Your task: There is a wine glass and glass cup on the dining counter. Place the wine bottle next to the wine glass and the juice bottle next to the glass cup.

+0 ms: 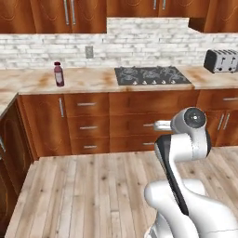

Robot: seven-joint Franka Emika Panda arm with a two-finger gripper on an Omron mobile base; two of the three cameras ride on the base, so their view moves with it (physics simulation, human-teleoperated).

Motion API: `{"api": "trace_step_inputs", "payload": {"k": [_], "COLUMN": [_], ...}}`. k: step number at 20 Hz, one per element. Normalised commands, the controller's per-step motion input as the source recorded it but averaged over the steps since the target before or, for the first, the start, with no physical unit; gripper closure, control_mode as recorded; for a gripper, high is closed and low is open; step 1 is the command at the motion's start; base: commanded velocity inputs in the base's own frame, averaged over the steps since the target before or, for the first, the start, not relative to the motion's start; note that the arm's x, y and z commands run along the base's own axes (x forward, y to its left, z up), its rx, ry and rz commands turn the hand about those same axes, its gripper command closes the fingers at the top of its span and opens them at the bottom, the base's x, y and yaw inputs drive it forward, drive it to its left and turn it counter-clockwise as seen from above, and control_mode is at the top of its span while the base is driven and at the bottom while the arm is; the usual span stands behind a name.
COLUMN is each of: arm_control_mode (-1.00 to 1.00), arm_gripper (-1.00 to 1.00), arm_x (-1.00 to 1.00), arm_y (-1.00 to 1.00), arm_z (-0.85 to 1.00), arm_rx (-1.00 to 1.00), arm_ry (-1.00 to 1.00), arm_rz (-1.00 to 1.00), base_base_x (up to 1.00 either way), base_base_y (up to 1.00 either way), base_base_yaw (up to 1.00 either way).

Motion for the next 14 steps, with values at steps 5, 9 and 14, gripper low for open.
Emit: {"api": "trace_step_inputs", "payload": {"k": [5,9,14], "arm_control_mode": [1.0,1.0,1.0], "arm_gripper": [-1.0,-1.0,-1.0], "arm_x": [0.0,0.0,0.0], "arm_y": [0.0,0.0,0.0], "arm_z": [0.0,0.0,0.0], "arm_rx": [0.0,0.0,0.0], "arm_ry": [0.0,0.0,0.0], "arm_rz": [0.0,0.0,0.0], "base_base_x": [0.74,0.78,0.83], "base_base_y": [0.72,0.57,0.43], "base_base_yaw": [0.0,0.04,0.06]}}
